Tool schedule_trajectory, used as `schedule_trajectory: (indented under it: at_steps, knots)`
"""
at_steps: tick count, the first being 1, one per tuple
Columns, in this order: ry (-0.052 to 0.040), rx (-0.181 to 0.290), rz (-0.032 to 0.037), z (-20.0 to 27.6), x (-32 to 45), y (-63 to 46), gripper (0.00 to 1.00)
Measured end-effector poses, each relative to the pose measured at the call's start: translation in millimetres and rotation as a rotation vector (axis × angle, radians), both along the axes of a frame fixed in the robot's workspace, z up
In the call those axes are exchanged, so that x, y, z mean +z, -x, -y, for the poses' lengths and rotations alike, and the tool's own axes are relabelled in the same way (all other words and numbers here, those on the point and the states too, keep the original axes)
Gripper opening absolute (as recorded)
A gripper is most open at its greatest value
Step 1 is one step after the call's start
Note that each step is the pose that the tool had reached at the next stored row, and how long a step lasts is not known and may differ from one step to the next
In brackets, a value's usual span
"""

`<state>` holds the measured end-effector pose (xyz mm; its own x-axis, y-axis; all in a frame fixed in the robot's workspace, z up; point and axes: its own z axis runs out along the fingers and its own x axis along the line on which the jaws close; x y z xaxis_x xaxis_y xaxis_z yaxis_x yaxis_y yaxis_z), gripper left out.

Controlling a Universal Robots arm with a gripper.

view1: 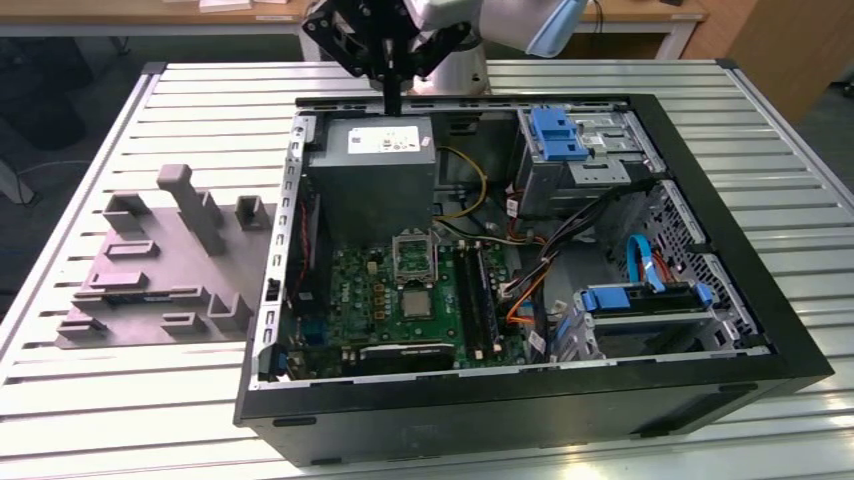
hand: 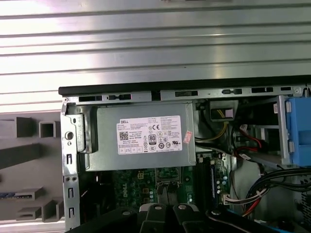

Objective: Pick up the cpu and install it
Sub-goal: 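Close the cpu cover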

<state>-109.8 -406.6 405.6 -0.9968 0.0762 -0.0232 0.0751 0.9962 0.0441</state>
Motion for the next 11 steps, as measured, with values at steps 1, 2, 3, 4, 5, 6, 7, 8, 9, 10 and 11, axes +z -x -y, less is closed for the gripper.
schedule_trajectory:
  at_steps: [1, 2, 3, 4, 5, 6, 7, 8, 9, 10, 11]
  knots:
    - [-0.0002, 0.0, 0.0001, 0.0, 0.6, 0.0, 0.11]
    - [-0.0002, 0.0, 0.0001, 0.0, 0.5, 0.0, 0.11]
    - [-0.0003, 0.0, 0.0002, 0.0, 0.5, 0.0, 0.11]
    - [-0.0003, 0.0, 0.0002, 0.0, 0.5, 0.0, 0.11]
    - [-0.0003, 0.0, 0.0003, -0.4, -0.1, 0.7, 0.11]
    - [-0.0001, 0.0, 0.0003, -1.2, -1.3, 1.9, 0.11]
    - [0.0001, 0.0, 0.0004, -2.4, -3.4, 3.9, 0.11]
    - [0.0001, 0.0, 0.0006, -4.0, -6.2, 6.5, 0.11]
    - [-0.0001, 0.0, 0.0009, -5.6, -9.0, 9.1, 0.11]
    - [-0.0002, 0.0, 0.0012, -6.8, -10.8, 10.8, 0.11]
    - [-0.0004, 0.0, 0.0015, -7.4, -12.1, 11.9, 0.11]
